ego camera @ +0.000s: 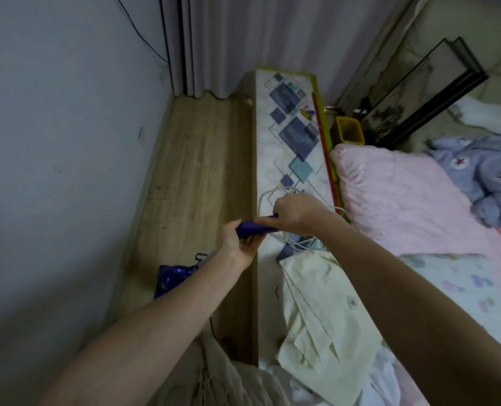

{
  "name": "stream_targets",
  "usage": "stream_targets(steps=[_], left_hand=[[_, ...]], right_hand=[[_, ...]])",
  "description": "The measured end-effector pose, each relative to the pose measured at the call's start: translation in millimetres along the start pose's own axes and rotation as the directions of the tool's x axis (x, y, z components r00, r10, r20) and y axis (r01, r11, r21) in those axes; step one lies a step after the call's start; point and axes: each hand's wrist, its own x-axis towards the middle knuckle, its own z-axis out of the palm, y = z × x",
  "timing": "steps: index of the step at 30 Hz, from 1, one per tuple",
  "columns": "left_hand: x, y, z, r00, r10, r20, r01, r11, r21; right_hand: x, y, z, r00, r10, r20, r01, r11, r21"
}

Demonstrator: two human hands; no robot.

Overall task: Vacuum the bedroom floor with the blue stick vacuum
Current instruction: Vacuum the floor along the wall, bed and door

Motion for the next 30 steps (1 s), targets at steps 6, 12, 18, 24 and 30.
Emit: stream_targets(steps=[6, 12, 18, 24, 30], left_hand=[[3, -30, 6, 0.997, -0.074, 0.034, 0.073, 0.996, 0.05], [0, -37, -2, 0.995, -0.095, 0.016, 0.094, 0.994, 0.051], [0, -22, -18, 0.998, -0.057, -0.037, 0.057, 0.998, 0.017], [3, -4, -56, 0.995, 0.017, -0.093, -0.012, 0.999, 0.045], [5, 26, -77, 0.995, 0.064, -0.082, -0.063, 0.998, 0.011]], right_hand=[[-29, 21, 14, 0.996, 0.091, -0.006, -0.091, 0.996, -0.023], [-45, 16, 20, 0.995, 0.095, -0.041, -0.095, 0.995, 0.005], [-38, -8, 19, 0.997, 0.061, -0.044, -0.06, 0.998, 0.009], [-24, -45, 39, 0.999, 0.029, 0.017, -0.03, 0.996, 0.089], [9, -71, 35, 0.993, 0.029, 0.111, -0.063, 0.947, 0.314]])
